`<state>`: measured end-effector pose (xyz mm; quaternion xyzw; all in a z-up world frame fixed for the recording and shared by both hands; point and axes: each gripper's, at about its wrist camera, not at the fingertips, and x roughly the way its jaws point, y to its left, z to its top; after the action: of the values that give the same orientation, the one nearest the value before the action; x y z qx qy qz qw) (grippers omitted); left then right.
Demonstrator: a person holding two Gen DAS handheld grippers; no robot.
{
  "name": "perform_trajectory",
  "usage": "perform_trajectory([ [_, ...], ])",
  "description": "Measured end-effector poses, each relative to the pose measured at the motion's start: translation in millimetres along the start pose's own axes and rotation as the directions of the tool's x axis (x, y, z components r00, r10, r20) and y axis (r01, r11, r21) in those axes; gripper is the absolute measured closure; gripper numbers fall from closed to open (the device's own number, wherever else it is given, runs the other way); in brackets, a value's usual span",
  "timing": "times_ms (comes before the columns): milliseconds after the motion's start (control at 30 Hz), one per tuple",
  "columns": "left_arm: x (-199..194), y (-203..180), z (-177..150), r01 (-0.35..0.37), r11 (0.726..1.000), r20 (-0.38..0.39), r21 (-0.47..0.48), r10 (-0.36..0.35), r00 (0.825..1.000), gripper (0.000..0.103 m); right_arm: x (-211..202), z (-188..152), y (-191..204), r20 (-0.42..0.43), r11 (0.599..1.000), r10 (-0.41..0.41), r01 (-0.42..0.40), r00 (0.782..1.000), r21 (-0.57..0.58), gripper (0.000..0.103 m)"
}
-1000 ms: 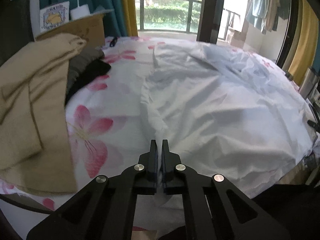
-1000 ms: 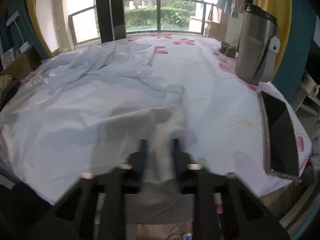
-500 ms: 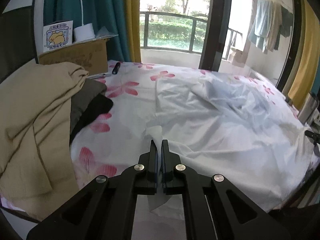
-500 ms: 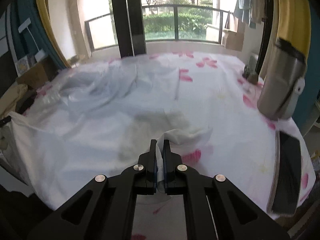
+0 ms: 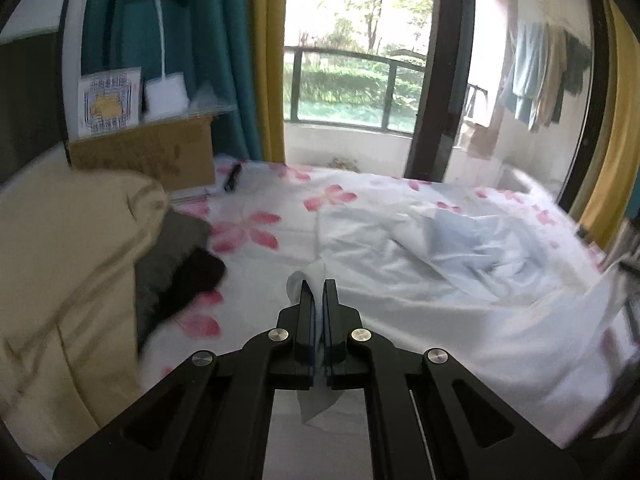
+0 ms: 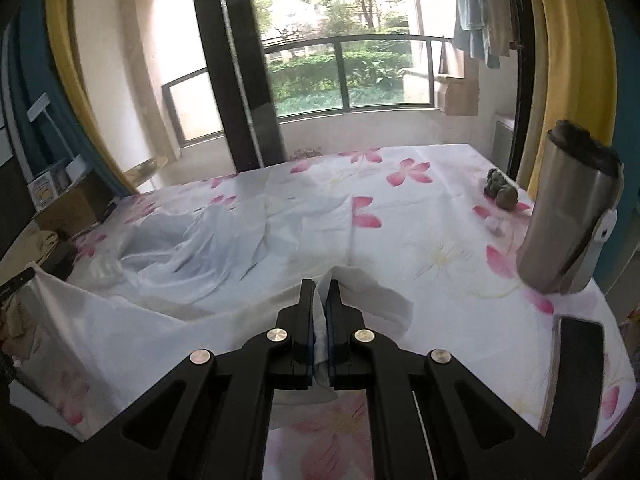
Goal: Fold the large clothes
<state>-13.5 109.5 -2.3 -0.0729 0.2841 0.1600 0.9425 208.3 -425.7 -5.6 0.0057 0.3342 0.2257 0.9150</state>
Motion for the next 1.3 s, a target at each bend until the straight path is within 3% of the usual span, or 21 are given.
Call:
perform_trajectory([
  [333, 32, 12, 18, -0.006, 1.0, 0.029, -0.026, 0.007, 1.0, 0.099, 28, 35, -18, 0.016, 0.999, -0.037, 0.036, 0.999, 0.034, 0.098],
  [567, 53, 13, 33, 0.039, 0.998, 0.055, -0.044, -0.036, 0.998, 0.099, 48, 57, -23, 0.028, 0.999, -0.023, 0.022, 0.999, 0.048, 0.098],
  [767, 75, 5, 46, -0.019, 0.999, 0.073, 0.027, 0.017, 0.997, 0.099, 71, 72, -30, 0.024, 0.997, -0.029, 0.027, 0.999, 0.07, 0.098],
  [1300, 134, 5, 78, -0.044, 0.999, 0.014, 0.003, 0.044, 0.999, 0.099, 141, 104, -40, -0.002, 0.995, -0.044, 0.044, 0.999, 0.089, 0.098],
])
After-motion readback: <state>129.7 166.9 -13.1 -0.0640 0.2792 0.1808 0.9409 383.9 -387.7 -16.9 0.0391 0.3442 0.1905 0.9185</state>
